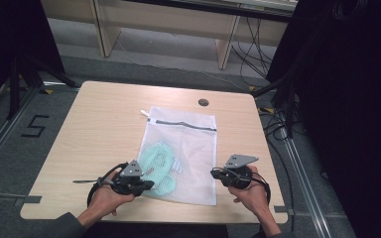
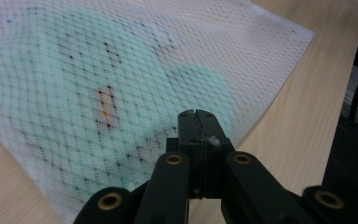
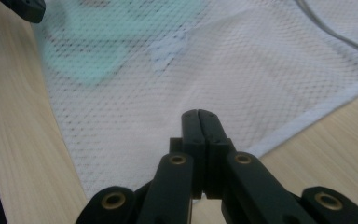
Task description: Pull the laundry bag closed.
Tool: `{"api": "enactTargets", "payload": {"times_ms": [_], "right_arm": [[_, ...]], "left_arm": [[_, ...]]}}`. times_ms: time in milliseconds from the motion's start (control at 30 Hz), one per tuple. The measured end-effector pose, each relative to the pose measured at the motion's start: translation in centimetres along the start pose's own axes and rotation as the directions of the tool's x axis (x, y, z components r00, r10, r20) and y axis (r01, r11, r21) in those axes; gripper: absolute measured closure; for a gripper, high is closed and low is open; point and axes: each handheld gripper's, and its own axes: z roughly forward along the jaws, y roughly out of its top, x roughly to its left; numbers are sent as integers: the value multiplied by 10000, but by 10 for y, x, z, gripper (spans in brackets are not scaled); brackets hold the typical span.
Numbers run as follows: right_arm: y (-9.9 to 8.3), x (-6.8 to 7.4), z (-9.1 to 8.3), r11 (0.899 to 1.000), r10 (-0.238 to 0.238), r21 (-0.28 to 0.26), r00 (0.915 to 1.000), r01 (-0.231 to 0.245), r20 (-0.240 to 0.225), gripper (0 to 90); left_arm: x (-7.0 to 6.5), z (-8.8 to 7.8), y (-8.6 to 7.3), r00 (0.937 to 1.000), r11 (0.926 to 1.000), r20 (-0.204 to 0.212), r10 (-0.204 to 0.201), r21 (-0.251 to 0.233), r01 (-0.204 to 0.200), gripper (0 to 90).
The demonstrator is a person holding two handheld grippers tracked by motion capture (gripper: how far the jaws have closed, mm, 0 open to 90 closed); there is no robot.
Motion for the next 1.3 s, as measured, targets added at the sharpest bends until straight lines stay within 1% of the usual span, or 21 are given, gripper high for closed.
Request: {"api": "enactTargets", "payload": {"times_ms": [33,100,133,233,267,300,400,500,567,600,633,667,700,767,900,933,1033,1167,1233,1267,1300], "right_arm": [[0,1,5,9999,-112,-96,9999,112,64,900],[2,4,12,9994,-183,297,9998,186,-108,900],[2,5,18,9994,-202,290,9997,206,-148,900],[4,8,28,9970,-312,702,9993,327,-215,900],[5,6,30,9956,-492,793,9986,507,-209,900],[5,5,33,9949,-606,801,9981,615,-131,900],[6,8,41,9867,-628,1493,9979,647,-169,900],[5,8,48,9810,-846,1729,9961,877,-252,900],[4,9,51,9781,-777,1916,9967,810,-248,900],[3,9,52,9766,-677,2025,9974,717,-265,900],[3,5,53,9699,-1205,2086,9920,1258,-382,900],[3,8,52,9707,-817,2244,9962,865,-305,900],[2,9,53,9750,-683,2100,9973,725,-271,900],[3,8,52,9700,-786,2282,9964,834,-304,900],[2,9,53,9722,-872,2149,9956,925,-342,900],[2,11,53,9713,-822,2209,9959,884,-374,900],[3,12,53,9686,-1096,2200,9932,1156,-391,900],[3,15,53,9674,-1004,2292,9941,1074,-417,900],[4,14,54,9634,-1386,2228,9885,1488,-609,900],[4,18,54,9668,-1096,2266,9927,1181,-498,900],[4,18,54,9646,-1189,2308,9915,1278,-521,900]], "left_arm": [[1,0,0,9999,9998,-4,124,122,-124,894],[0,2,-1,9994,9994,10,-338,-19,339,894],[1,1,0,9998,9998,4,-208,-19,208,894],[4,1,0,9979,9978,-61,-649,-159,648,886],[6,0,0,9991,9992,-160,-391,-26,391,888],[6,1,-2,9980,9980,-144,-623,-61,622,892],[6,3,-4,9994,9992,-266,-232,319,240,895],[4,6,-5,9991,9991,-292,-303,283,311,895],[8,6,-6,9993,9988,-366,34,481,-17,895],[8,7,-7,9990,9986,-350,-284,446,299,896],[10,7,-7,9990,9985,-424,-149,526,172,896],[11,7,-7,9990,9983,-366,-255,506,274,895],[13,7,-7,9990,9984,-347,-291,473,307,896],[16,10,-7,9988,9981,-359,-335,502,353,896],[19,13,-7,9990,9978,-450,-36,657,66,896],[19,14,-7,9987,9974,-437,-277,646,305,896],[21,15,-6,9983,9973,-482,-327,648,358,896],[26,15,-6,9974,9969,-635,-348,677,391,897],[28,15,-6,9974,9965,-620,-365,733,410,897],[29,15,-6,9977,9969,-647,-202,751,250,896],[29,15,-5,9976,9968,-662,-178,769,229,896]]}}
